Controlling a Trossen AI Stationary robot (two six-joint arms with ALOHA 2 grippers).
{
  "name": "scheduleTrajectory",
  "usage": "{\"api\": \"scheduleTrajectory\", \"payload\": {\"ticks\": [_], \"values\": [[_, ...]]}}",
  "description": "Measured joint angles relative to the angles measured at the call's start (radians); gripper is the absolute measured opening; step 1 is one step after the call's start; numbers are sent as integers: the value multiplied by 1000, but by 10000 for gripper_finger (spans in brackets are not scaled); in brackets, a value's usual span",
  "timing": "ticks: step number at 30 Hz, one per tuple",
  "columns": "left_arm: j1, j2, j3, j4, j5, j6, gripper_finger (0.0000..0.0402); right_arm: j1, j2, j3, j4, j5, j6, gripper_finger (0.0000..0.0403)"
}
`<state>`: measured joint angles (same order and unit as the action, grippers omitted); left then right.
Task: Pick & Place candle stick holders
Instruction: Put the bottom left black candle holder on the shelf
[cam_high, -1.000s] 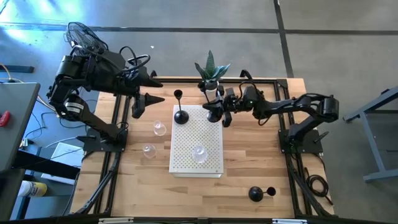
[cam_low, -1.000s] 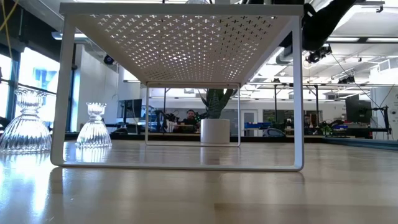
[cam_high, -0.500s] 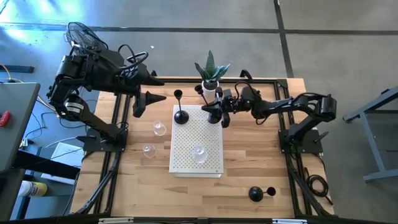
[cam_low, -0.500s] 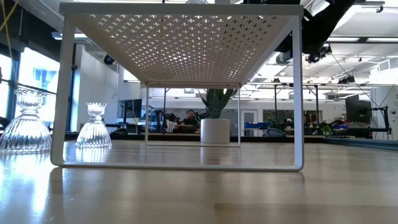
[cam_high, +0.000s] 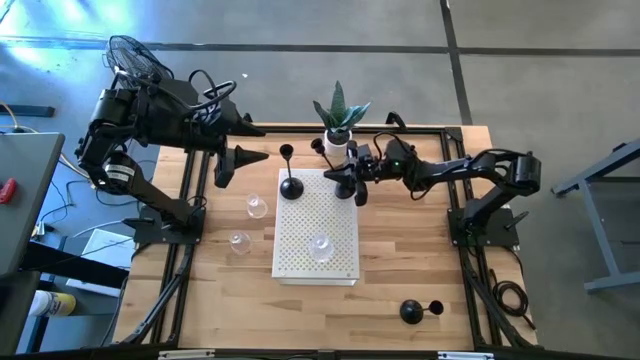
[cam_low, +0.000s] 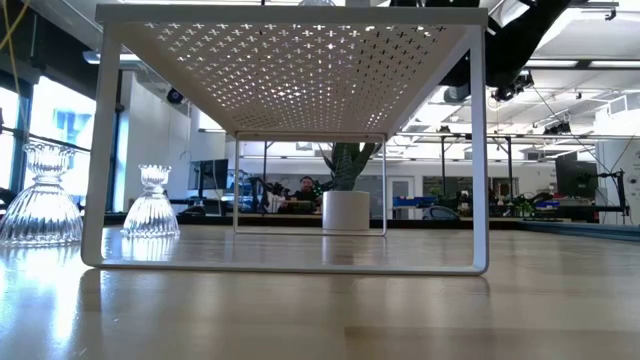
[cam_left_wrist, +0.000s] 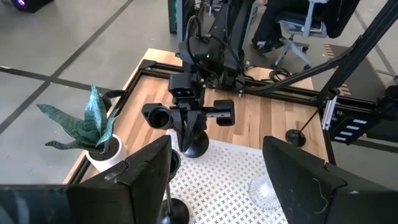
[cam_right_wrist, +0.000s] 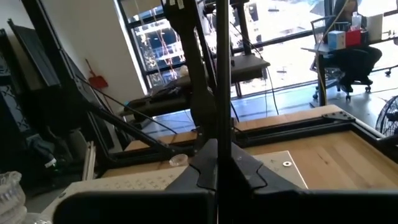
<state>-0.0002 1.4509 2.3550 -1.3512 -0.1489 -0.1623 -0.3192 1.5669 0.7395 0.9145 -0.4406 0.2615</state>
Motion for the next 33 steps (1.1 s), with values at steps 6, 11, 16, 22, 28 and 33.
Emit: {"api": "scheduleTrajectory", "payload": {"ticks": [6, 11, 16, 22, 28, 33], "values": [[0, 0, 0, 10, 0, 0, 250, -2, 0, 0, -19, 0, -8, 2], [0, 0, 0, 16, 0, 0, 250, -1, 0, 0, -20, -12, -16, 3], [0, 0, 0, 18, 0, 0, 250, -2, 0, 0, -20, -12, -19, 2], [0, 0, 0, 18, 0, 0, 250, -1, 0, 0, -27, -19, -19, 5], [0, 0, 0, 18, 0, 0, 250, -1, 0, 0, -44, -27, -27, 2], [0, 0, 0, 19, 0, 0, 250, -1, 0, 0, -49, -28, -27, 7]]}}
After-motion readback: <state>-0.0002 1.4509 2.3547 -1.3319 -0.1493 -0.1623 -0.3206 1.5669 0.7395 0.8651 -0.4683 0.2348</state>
